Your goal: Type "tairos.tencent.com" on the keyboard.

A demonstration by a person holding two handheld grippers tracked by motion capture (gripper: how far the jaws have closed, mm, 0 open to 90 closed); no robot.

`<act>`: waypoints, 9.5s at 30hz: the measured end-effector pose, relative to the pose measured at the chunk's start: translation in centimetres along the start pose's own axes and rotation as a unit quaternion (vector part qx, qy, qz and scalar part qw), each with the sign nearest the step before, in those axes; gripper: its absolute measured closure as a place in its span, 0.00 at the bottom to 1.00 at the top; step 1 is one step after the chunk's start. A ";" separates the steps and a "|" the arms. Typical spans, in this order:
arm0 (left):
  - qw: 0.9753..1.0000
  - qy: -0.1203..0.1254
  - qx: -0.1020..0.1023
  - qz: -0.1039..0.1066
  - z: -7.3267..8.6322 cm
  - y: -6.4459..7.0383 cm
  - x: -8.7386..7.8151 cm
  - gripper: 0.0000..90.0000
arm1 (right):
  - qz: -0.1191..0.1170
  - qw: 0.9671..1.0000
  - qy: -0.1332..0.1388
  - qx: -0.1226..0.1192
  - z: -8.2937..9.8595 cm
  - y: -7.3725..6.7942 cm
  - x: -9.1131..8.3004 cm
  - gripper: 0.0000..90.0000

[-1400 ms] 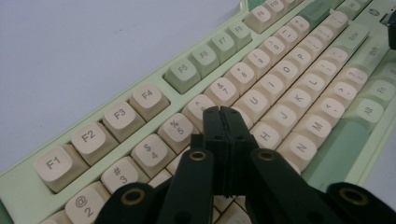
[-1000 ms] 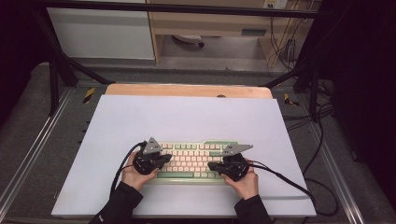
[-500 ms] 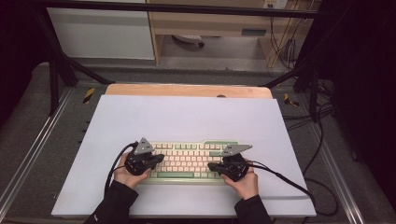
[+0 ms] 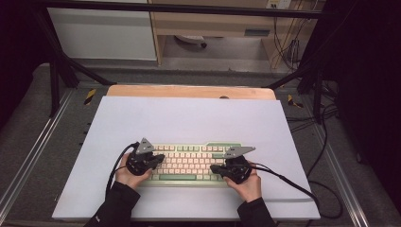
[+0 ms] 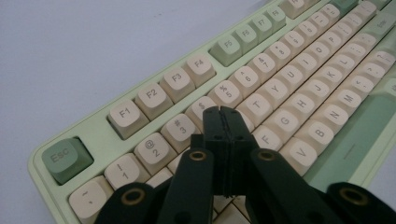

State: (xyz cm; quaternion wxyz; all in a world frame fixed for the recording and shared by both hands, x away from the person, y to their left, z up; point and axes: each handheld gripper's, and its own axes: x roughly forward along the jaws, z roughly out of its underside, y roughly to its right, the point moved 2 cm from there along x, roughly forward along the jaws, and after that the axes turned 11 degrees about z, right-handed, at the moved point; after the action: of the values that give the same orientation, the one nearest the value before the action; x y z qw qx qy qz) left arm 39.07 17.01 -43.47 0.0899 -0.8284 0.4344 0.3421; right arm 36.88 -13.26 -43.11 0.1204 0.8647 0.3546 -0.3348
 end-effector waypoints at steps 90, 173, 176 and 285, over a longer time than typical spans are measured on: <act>0.999 0.028 -0.014 0.008 3.1 -0.8 -4.4 1.00 | -0.025 1.000 0.010 -0.014 -3.9 -4.8 3.6 1.00; 0.999 0.023 0.001 0.030 1.8 0.9 -3.1 1.00 | 0.009 1.000 0.004 -0.004 -1.8 -1.4 0.8 1.00; 0.999 0.020 0.002 0.032 1.7 1.1 -2.8 1.00 | 0.010 1.000 0.006 -0.002 -1.6 -1.2 0.5 1.00; 1.000 0.007 0.002 0.014 -0.9 0.6 -0.8 1.00 | 0.015 1.000 0.010 0.017 0.1 0.3 -0.6 1.00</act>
State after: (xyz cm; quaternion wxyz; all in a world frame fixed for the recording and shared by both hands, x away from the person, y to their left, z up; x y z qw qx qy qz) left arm 38.72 16.75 -42.22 0.0835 -0.8241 0.4474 0.3372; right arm 36.70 -13.82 -42.79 0.1077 0.8752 0.3368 -0.3302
